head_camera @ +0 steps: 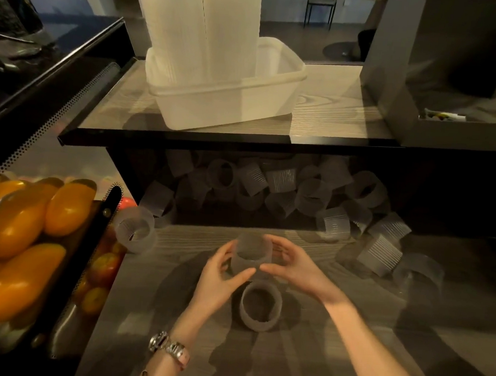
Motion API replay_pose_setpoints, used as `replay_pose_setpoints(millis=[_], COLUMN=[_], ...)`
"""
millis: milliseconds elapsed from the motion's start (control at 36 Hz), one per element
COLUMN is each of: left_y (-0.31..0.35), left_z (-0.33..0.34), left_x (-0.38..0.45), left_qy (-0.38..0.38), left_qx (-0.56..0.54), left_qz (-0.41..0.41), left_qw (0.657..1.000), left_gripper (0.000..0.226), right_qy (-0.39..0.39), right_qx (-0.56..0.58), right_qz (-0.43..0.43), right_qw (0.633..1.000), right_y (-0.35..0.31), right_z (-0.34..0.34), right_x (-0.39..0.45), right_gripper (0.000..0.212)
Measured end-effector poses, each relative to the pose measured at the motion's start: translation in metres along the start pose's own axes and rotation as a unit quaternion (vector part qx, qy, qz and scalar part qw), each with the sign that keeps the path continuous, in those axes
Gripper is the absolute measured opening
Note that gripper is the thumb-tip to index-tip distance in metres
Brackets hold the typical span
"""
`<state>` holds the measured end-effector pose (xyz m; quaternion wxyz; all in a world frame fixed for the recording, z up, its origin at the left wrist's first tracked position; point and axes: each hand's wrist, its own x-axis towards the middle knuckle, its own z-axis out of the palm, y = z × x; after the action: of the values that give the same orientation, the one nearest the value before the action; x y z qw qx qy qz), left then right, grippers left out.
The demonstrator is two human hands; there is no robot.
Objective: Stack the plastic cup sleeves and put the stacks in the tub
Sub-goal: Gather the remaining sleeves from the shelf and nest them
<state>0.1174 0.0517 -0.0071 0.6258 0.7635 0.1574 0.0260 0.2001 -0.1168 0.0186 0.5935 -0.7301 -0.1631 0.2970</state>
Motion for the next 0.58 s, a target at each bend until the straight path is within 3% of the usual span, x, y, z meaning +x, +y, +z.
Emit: replay_pose_setpoints(millis=[194,333,583], left_y=[0.003,-0.012,-0.043], left_z=[0.006,0.015,0.03], left_x=[-0.036,-0.054,-0.065], left_qy=[-0.004,-0.026,-0.003], left_qx=[0.034,-0.007,-0.001], left_qz=[0.032,0.016,-0.018], left_qw=[0.999,1.0,1.0], left_gripper=[0.065,0.066,0.067], right_qy=[0.047,0.068,0.07], right_qx=[0.009,0.011,-0.017], right_qz=[-0.013,-0.019,0.017], right_qw=[0.999,0.997,0.997], right_y=[0.008,0.03,0.056], right_z=[0.007,0.015,0.025], right_x=[-0.039,-0.059,-0.07], right_gripper=[0.06,0.061,0.064])
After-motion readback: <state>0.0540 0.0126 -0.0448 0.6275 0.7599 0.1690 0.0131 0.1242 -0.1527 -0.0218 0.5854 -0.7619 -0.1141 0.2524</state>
